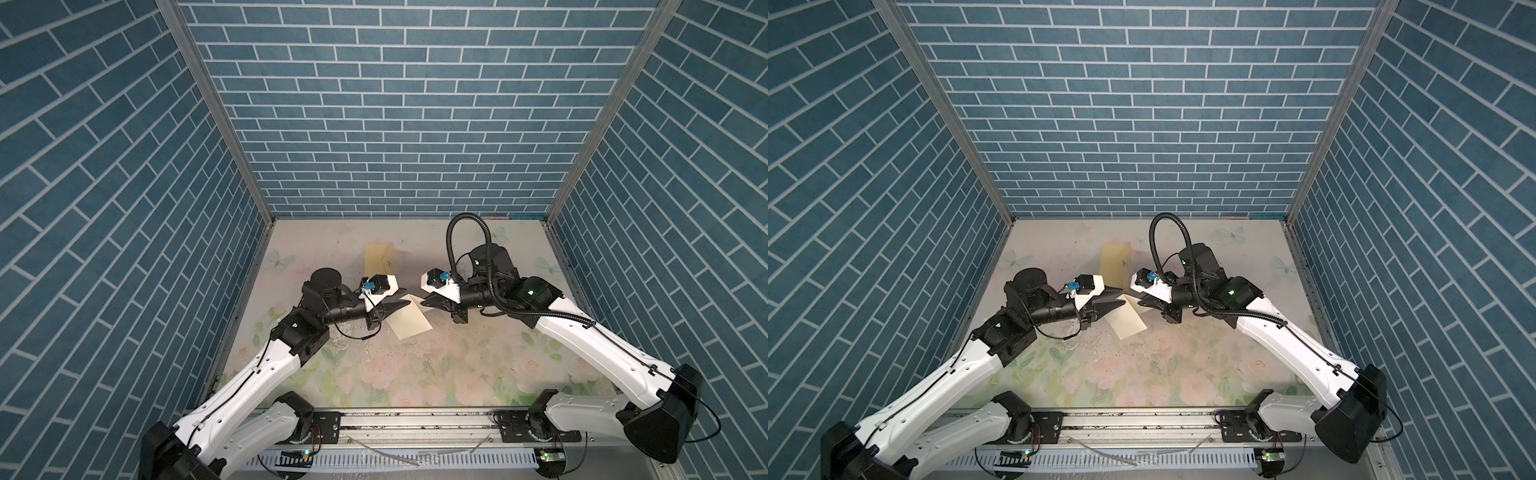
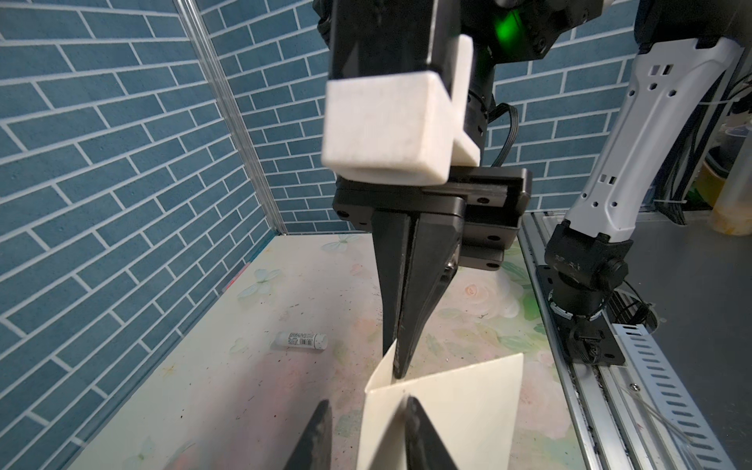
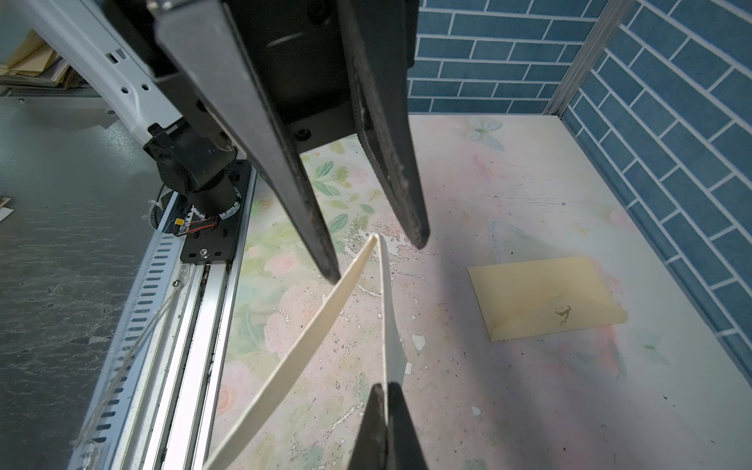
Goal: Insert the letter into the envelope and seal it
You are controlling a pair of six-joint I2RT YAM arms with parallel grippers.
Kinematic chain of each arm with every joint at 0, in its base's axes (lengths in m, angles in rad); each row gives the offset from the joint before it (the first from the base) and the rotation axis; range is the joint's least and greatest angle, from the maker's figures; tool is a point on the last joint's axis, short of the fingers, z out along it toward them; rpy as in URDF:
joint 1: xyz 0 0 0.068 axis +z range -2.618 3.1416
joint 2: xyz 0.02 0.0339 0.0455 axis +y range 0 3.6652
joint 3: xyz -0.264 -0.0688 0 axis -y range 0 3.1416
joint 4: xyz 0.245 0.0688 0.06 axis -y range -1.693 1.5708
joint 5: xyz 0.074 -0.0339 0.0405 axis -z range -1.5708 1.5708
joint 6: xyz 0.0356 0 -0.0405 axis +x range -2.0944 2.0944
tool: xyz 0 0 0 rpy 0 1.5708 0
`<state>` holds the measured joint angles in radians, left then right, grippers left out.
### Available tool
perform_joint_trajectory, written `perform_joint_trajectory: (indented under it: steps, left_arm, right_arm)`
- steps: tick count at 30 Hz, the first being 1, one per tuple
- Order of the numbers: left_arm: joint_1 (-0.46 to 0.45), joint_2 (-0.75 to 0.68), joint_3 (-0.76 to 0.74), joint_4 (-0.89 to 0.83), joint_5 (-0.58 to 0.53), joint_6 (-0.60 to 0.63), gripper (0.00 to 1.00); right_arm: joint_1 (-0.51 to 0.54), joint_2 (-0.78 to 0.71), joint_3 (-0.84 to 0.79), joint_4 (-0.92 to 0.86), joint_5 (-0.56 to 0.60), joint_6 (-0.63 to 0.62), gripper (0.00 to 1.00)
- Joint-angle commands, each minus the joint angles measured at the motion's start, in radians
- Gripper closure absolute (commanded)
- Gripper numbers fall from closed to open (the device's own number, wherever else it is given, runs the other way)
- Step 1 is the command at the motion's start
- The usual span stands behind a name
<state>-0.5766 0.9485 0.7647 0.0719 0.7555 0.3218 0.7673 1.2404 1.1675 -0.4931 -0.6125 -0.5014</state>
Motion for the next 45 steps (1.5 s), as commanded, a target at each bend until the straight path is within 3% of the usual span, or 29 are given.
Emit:
perform_joint_trajectory:
  steps: [1,22,32,38,45]
  left_arm:
    - [-0.006,0.001,0.014,-0.001,0.023,0.005,0.73]
    - [-0.006,-0.003,-0.006,0.010,0.040,0.002,1.00]
    - [-0.006,-0.019,-0.022,0.003,0.024,0.013,1.00]
    - [-0.008,-0.013,-0.021,-0.014,0.006,0.023,1.00]
    - [-0.017,-0.002,-0.015,-0.009,-0.004,0.022,1.00]
  right_arm:
    - [0.011,0.009,0.046,0.001,-0.031,0.009,1.00]
    - [0.017,0.007,0.052,0.001,0.001,0.014,0.99]
    - [-0.041,-0.068,0.042,-0.084,0.199,0.023,0.58]
    - [-0.097,-0.109,0.068,-0.120,0.045,0.050,0.40]
    - [-0.090,-0.020,0.149,-0.119,-0.106,0.091,0.39]
